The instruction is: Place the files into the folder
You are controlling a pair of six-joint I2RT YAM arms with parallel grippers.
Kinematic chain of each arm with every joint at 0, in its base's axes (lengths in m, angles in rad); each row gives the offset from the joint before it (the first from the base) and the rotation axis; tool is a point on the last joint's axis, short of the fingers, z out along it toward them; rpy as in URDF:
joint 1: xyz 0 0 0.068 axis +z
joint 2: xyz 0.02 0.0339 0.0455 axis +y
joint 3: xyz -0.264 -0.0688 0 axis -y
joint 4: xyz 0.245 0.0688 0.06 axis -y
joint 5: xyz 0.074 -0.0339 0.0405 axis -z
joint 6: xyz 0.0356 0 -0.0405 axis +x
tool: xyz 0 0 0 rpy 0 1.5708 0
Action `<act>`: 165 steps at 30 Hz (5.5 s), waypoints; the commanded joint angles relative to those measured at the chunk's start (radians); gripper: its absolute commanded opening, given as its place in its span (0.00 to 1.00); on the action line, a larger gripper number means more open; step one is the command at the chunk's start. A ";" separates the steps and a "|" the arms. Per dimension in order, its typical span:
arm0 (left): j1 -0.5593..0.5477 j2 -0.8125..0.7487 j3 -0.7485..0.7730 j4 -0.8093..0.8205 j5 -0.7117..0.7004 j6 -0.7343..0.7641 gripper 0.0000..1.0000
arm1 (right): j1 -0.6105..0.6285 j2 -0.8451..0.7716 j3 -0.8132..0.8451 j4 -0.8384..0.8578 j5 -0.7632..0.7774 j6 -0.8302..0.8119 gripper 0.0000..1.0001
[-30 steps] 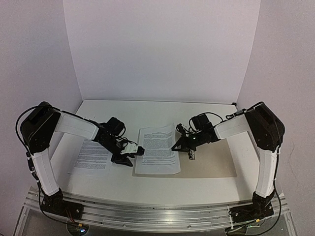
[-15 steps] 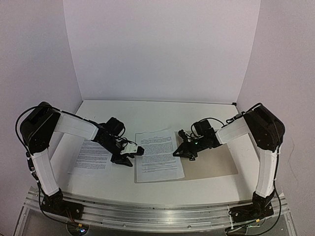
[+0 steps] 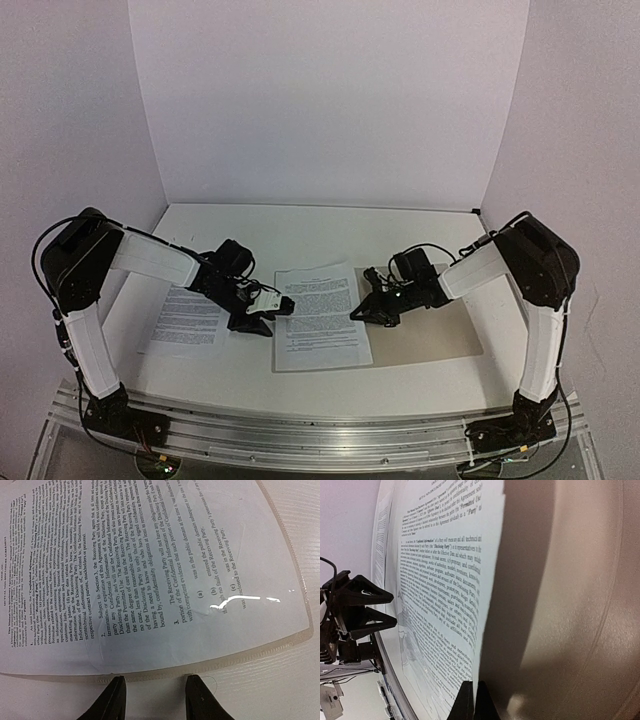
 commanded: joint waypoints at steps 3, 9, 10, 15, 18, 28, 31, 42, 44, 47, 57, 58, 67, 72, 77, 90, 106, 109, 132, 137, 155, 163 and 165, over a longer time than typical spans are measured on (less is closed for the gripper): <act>-0.004 0.020 -0.035 -0.021 -0.050 -0.006 0.41 | 0.006 -0.071 -0.021 0.018 0.018 0.073 0.00; -0.004 0.021 -0.035 -0.015 -0.055 -0.008 0.41 | 0.016 -0.082 -0.019 0.014 0.036 0.130 0.00; -0.004 0.023 -0.035 -0.014 -0.053 -0.008 0.41 | 0.016 -0.078 -0.017 0.014 0.038 0.132 0.00; -0.005 0.026 -0.032 -0.006 -0.050 -0.007 0.41 | 0.031 -0.051 -0.019 0.014 0.034 0.144 0.00; -0.005 0.025 -0.033 -0.007 -0.050 -0.004 0.41 | 0.045 -0.040 -0.016 0.015 0.038 0.142 0.00; -0.005 0.023 -0.036 -0.006 -0.052 -0.002 0.41 | 0.046 -0.039 0.010 -0.006 0.050 0.107 0.00; -0.007 0.021 -0.037 -0.005 -0.053 -0.001 0.41 | 0.046 -0.037 0.006 -0.011 0.052 0.117 0.05; 0.001 0.017 -0.018 -0.026 -0.071 0.016 0.41 | 0.066 -0.112 0.136 -0.296 0.238 0.014 0.46; 0.003 0.014 -0.010 -0.033 -0.074 0.017 0.41 | 0.067 -0.126 0.163 -0.376 0.296 0.023 0.51; 0.006 0.007 0.003 -0.049 -0.077 0.017 0.41 | 0.074 -0.155 0.193 -0.449 0.352 0.027 0.52; 0.051 -0.022 0.111 -0.154 -0.022 -0.048 0.42 | 0.071 -0.075 0.372 -0.527 0.450 -0.050 0.51; 0.065 -0.015 0.135 -0.167 -0.012 -0.074 0.42 | 0.069 -0.056 0.398 -0.540 0.471 -0.053 0.49; 0.112 0.120 0.377 -0.333 0.026 -0.552 0.44 | 0.069 -0.033 0.477 -0.732 0.787 -0.005 0.44; 0.115 0.135 0.399 -0.377 0.054 -0.677 0.46 | 0.066 -0.074 0.372 -0.785 0.768 0.036 0.51; 0.115 0.131 0.408 -0.378 0.039 -0.655 0.47 | 0.064 -0.128 0.256 -0.771 0.690 0.113 0.49; 0.114 0.107 0.425 -0.380 0.052 -0.582 0.48 | 0.067 -0.134 0.157 -0.579 0.480 0.223 0.34; -0.054 0.383 0.871 -0.247 0.119 -0.906 0.44 | 0.048 -0.276 0.128 -0.686 0.511 0.133 0.37; -0.091 0.488 1.035 -0.272 0.109 -1.108 0.42 | 0.048 -0.295 0.104 -0.680 0.465 0.116 0.36; -0.172 0.651 1.125 -0.304 -0.016 -1.451 0.42 | 0.022 -0.062 0.149 -0.491 0.355 -0.001 0.25; -0.172 0.628 1.094 -0.322 -0.017 -1.449 0.41 | 0.039 -0.053 0.166 -0.461 0.336 0.044 0.23; -0.181 0.623 1.059 -0.332 0.043 -1.570 0.35 | 0.055 -0.186 0.170 -0.596 0.458 0.132 0.33; -0.183 0.645 1.055 -0.306 0.052 -1.594 0.29 | 0.063 -0.243 0.046 -0.440 0.261 0.211 0.23; -0.185 0.651 1.067 -0.302 0.050 -1.591 0.27 | 0.065 -0.231 0.031 -0.421 0.240 0.223 0.20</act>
